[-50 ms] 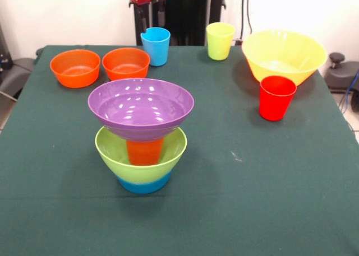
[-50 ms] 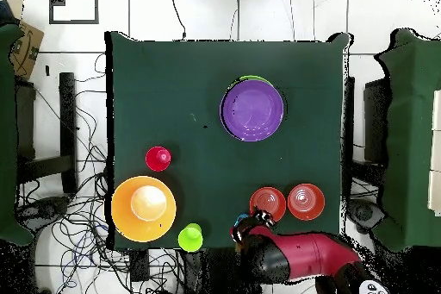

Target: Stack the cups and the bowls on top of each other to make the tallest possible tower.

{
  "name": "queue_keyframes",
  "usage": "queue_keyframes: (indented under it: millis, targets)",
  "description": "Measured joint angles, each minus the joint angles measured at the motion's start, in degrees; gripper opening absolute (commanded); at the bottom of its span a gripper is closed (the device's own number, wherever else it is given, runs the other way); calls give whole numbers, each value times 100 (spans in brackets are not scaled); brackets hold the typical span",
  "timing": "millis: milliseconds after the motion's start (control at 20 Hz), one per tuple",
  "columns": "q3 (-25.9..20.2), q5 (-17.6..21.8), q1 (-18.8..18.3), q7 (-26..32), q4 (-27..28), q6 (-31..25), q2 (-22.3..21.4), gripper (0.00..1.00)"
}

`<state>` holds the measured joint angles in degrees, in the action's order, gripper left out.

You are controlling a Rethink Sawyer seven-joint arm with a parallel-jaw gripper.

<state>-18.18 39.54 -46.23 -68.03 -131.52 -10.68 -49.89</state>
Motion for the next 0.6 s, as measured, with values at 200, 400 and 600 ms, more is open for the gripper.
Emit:
queue_keyframes:
  millis: [200, 400, 600]
  targets:
    - [0, 0, 2, 0, -53, -1, -70, 100]
    - [1, 0, 15, 0, -106, -1, -178, 100]
    - [32, 0, 93, 0, -130, 1, -249, 100]
